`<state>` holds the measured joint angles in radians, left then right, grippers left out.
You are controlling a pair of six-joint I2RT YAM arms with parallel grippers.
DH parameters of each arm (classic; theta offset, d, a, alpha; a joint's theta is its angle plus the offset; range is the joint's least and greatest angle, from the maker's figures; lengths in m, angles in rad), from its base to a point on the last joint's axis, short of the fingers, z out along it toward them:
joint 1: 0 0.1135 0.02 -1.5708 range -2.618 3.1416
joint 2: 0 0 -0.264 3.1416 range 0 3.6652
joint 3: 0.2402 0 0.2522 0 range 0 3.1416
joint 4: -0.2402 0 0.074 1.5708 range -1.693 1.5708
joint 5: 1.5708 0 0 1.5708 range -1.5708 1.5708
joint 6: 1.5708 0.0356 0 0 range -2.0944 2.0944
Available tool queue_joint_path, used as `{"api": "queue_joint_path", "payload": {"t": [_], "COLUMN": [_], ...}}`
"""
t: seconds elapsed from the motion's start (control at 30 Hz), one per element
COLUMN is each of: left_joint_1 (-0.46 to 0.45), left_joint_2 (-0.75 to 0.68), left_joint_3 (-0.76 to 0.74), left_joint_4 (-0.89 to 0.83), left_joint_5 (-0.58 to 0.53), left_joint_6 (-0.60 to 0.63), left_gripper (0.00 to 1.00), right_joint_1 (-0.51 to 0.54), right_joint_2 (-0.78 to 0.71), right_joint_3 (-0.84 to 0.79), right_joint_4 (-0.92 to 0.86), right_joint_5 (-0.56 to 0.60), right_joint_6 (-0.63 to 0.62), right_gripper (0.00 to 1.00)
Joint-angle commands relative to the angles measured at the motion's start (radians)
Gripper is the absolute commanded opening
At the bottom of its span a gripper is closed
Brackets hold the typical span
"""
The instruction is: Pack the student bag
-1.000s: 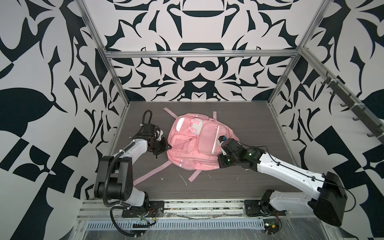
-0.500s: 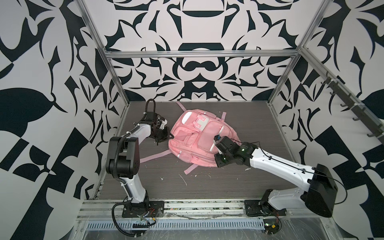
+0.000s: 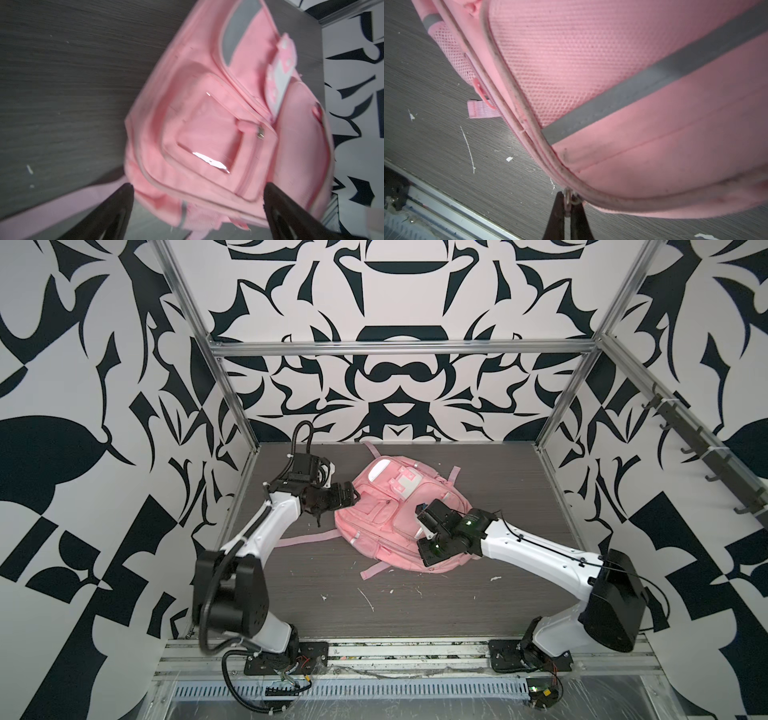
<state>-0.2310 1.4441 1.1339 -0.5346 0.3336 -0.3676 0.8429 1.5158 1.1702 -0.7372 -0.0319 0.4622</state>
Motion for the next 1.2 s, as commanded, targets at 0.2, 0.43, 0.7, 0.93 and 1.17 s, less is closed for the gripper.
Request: {"api": "queue_joint_path", "payload": {"t": [0.2,0.43,0.7,0.93,1.17], "left_joint_1": [-0.171,-0.199,-0.221,-0.219,-0.194], "left_joint_2": [-0.162,-0.081,0.016,0.01,0.004], "left_joint_3": [-0.327,-0.402,-0.45,-0.474,-0.468], "left_joint_4": [0.131,0.399,0.565,0.583,0.558], "left_joint_5": [0.121,0.191,0.2,0.167,0.145], "left_joint_6": [-0.387,-0.52,-0.578,-0.567,-0.524], "left_gripper": [0.98,0.89,0.59,0.15,0.0], "right_joint_1": [0.028,0.084,0.107,0.107,0.09], "right_joint_2": [0.063,0.091,0.076,0.032,-0.016], "right_joint_3": [0.109,0.131,0.116,0.075,0.019], "right_joint_4": [0.124,0.154,0.16,0.122,-0.016], "right_joint_5": [-0.111,-0.124,-0.108,-0.086,-0.067], "right_joint_6": [0.014,0.015,0.045,0.065,0.055], "right_gripper": [0.0,0.0,0.0,0.0,0.0]}}
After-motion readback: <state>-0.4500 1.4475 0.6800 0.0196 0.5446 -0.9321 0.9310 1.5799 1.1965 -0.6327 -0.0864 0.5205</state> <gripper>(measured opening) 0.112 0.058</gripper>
